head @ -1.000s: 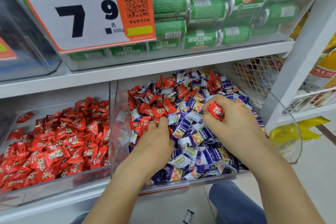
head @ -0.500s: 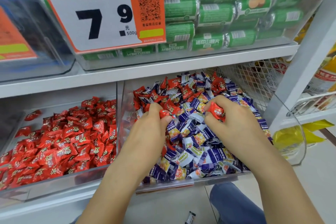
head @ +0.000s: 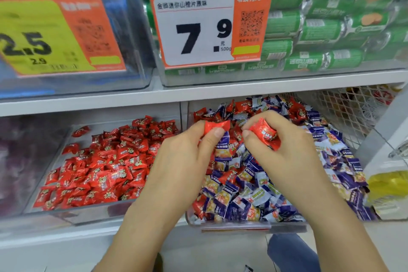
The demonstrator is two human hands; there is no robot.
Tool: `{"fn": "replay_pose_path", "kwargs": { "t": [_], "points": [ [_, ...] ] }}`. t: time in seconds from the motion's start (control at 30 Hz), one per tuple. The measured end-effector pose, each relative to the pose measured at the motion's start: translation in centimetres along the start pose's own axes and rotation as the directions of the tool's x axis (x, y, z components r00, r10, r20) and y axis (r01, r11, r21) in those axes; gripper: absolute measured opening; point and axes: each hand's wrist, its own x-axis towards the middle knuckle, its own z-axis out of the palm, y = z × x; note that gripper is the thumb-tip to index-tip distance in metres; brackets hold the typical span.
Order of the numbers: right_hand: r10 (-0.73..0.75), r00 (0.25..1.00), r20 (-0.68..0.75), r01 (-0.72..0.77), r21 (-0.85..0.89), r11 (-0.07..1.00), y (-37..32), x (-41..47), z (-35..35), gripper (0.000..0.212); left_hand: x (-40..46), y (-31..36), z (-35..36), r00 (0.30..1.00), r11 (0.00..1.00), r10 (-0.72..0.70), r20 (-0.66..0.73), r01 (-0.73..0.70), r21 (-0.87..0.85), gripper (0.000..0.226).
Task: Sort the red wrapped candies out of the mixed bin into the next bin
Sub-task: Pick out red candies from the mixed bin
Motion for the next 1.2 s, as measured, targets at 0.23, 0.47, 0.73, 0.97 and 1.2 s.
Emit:
{"fn": "replay_pose_path", "kwargs": {
  "t": [0.23, 0.47, 0.73, 0.97, 1.2],
  "points": [
    [-0.021, 1.0, 0.018, 0.021, -0.003, 1.0, -1.8, 0.6, 2.8, 0.007, -0.1, -2.7, -3.2, 0.993, 0.995, -0.104, 0.048, 0.103, 0.01, 0.063],
    [0.006, 0.996, 0.09, 0.0, -0.06, 0.998, -1.7, 0.5, 4.4, 0.007, 0.4, -2.8, -2.3, 0.998, 0.994, -0.051, 0.031, 0.053, -0.094, 0.05],
    [0.235, 0.921, 0.309, -0.306, 0.203, 0.93, -0.6, 0.1, 2.1, 0.03, 1.0, -1.7, -0.1, 0.999, 0.999, -0.026, 0.019, 0.027, -0.028, 0.043],
    [0.241, 0.956, 0.169, -0.166, -0.366, 0.916, 1.1, 0.2, 2.8, 0.028, 1.0, -1.9, -0.5, 1.0, 1.0, -0.024, -0.001, 0.024, 0.005, 0.045],
    [0.127, 0.989, 0.082, -0.09, -0.355, 0.931, -0.3, 0.4, 2.2, 0.031, 0.6, -4.1, -3.8, 0.993, 0.995, -0.088, -0.078, 0.083, -0.061, 0.05]
  ]
}}
